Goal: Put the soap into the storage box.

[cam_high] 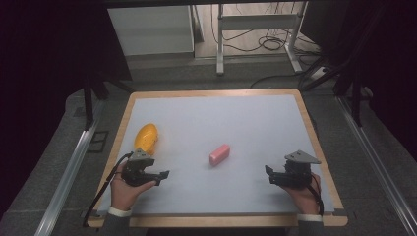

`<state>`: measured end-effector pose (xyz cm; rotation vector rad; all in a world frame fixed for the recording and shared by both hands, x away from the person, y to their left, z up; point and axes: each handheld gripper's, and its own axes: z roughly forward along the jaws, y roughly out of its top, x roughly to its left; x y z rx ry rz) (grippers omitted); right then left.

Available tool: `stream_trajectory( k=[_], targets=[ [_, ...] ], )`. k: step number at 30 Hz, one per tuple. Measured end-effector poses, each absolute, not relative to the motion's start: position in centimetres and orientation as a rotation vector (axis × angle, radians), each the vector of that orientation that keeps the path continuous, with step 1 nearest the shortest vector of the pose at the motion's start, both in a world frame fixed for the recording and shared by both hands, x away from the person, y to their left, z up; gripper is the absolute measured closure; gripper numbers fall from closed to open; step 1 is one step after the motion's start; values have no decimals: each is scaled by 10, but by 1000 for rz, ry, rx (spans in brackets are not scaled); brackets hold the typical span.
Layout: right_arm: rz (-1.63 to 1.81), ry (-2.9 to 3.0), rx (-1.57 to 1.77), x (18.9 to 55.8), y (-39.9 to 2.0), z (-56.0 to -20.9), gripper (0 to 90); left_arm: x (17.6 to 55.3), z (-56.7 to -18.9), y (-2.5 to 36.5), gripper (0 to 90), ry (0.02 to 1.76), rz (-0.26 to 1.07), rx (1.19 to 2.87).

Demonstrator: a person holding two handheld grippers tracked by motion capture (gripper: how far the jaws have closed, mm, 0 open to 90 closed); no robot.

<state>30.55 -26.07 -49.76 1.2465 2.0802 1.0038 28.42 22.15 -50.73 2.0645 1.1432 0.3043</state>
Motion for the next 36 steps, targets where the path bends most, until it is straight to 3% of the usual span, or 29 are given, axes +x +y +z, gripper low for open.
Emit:
stream_trajectory(
  k=[36],
  targets=[
    [1094, 2097, 1245, 309, -266, -501, 83, 272, -486, 220, 234, 1193, 405, 2035]
  ],
)
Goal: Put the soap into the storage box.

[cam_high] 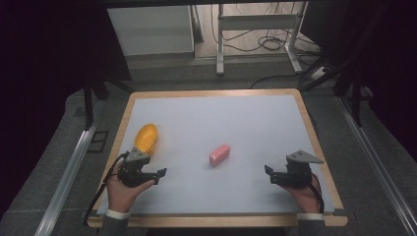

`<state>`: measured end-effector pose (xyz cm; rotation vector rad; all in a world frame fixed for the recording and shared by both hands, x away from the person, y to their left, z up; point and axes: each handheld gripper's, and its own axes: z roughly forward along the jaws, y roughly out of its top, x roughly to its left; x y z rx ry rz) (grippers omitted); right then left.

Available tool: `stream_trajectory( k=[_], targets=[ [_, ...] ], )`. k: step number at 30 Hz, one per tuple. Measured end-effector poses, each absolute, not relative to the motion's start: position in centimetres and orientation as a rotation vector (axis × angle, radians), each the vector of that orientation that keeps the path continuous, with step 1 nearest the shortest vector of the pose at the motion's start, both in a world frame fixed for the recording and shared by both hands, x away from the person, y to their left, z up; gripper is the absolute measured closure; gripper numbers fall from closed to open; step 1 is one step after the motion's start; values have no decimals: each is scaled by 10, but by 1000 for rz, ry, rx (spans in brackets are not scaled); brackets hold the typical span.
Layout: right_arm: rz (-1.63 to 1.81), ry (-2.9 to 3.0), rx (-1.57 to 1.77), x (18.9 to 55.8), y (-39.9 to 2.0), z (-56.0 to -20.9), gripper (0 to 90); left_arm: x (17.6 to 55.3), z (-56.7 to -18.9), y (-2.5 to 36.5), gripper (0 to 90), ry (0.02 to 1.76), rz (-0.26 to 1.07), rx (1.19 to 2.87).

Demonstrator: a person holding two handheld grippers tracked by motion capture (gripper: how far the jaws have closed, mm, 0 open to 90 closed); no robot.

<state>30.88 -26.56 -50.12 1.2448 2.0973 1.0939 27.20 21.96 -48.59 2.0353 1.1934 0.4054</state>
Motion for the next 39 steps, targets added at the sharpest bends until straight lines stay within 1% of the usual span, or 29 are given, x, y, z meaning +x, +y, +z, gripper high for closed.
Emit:
stream_trajectory(
  k=[6, 10, 22, 39],
  targets=[
    [1080, 2097, 1249, 306, -265, -502, 83, 277, -481, 218, 229, 1192, 420, 2064],
    [1142, 2100, 1259, 303, -265, -501, 83, 282, -478, 216, 223, 1194, 423, 2063],
    [1111, 2089, 1262, 304, -267, -501, 83, 292, -464, 205, 219, 1154, 395, 2082],
    [1099, 2094, 1256, 305, -267, -502, 83, 309, -458, 195, 226, 1144, 398, 2098]
  ],
)
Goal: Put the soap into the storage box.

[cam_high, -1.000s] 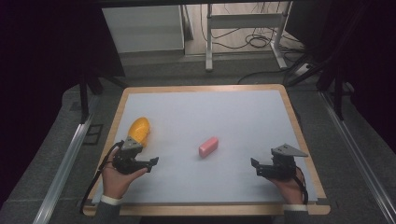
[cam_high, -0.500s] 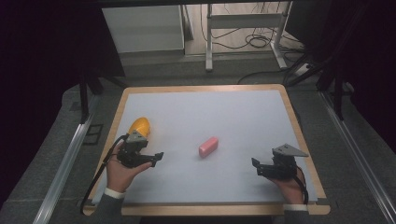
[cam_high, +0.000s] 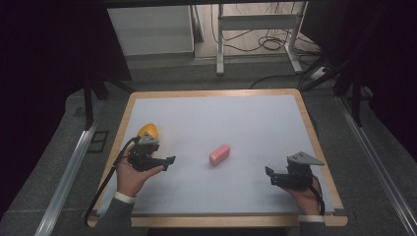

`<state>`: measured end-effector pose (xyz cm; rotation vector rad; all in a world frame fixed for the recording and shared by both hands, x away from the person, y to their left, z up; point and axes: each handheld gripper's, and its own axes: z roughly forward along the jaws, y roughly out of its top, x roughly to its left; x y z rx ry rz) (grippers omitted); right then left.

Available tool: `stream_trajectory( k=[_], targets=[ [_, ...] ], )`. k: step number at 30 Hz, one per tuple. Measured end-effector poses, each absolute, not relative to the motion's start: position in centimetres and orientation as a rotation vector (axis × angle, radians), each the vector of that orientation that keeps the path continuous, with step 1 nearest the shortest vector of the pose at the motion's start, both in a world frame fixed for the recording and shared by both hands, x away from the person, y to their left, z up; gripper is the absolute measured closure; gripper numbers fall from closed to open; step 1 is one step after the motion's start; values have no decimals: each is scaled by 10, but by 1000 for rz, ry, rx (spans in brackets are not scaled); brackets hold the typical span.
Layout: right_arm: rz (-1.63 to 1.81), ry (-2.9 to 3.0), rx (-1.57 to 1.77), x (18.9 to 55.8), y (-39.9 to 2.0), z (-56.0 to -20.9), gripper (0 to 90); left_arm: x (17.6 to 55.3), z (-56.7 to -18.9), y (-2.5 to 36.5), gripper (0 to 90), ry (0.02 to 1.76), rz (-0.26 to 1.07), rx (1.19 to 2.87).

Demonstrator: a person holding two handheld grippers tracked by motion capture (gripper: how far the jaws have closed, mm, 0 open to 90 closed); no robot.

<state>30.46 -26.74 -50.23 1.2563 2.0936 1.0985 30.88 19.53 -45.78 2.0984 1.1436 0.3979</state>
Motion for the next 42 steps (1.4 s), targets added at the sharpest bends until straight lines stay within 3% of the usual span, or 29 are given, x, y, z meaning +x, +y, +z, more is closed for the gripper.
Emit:
stream_trajectory(
  k=[42],
  targets=[
    [1069, 2099, 1258, 307, -267, -506, 83, 340, -442, 158, 268, 1081, 355, 2181]
  ],
)
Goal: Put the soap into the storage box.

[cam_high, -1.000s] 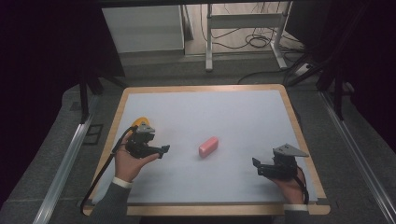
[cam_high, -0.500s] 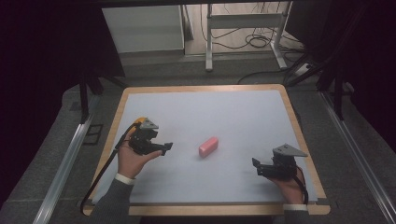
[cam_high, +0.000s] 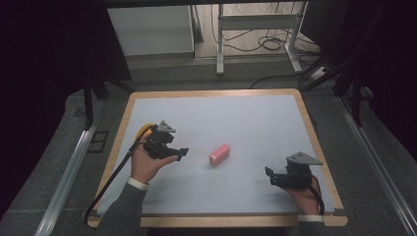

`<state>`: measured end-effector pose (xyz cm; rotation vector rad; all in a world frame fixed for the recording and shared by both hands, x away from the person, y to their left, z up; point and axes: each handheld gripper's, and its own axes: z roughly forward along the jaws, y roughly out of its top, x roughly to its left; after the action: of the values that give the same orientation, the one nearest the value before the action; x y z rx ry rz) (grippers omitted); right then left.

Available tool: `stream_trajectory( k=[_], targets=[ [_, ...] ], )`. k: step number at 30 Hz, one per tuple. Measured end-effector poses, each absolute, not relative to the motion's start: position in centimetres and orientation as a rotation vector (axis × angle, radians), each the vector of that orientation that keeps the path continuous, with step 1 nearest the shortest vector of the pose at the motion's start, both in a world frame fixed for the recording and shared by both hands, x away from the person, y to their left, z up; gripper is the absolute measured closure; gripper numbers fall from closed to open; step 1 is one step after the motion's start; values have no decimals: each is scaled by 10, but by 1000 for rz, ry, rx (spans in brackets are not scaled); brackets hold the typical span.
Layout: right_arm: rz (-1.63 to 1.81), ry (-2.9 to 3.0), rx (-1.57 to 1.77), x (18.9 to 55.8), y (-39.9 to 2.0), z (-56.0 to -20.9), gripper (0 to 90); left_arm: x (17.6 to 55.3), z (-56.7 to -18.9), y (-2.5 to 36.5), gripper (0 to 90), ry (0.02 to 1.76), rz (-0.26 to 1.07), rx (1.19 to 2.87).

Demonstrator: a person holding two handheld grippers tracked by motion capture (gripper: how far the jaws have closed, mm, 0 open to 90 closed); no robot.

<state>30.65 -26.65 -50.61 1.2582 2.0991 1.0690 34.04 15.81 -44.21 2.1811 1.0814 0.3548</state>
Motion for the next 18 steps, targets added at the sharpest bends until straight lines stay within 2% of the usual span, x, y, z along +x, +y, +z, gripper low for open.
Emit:
stream_trajectory(
  k=[18],
  targets=[
    [1059, 2109, 1250, 307, -265, -508, 83, 345, -443, 125, 268, 1014, 300, 2215]
  ],
)
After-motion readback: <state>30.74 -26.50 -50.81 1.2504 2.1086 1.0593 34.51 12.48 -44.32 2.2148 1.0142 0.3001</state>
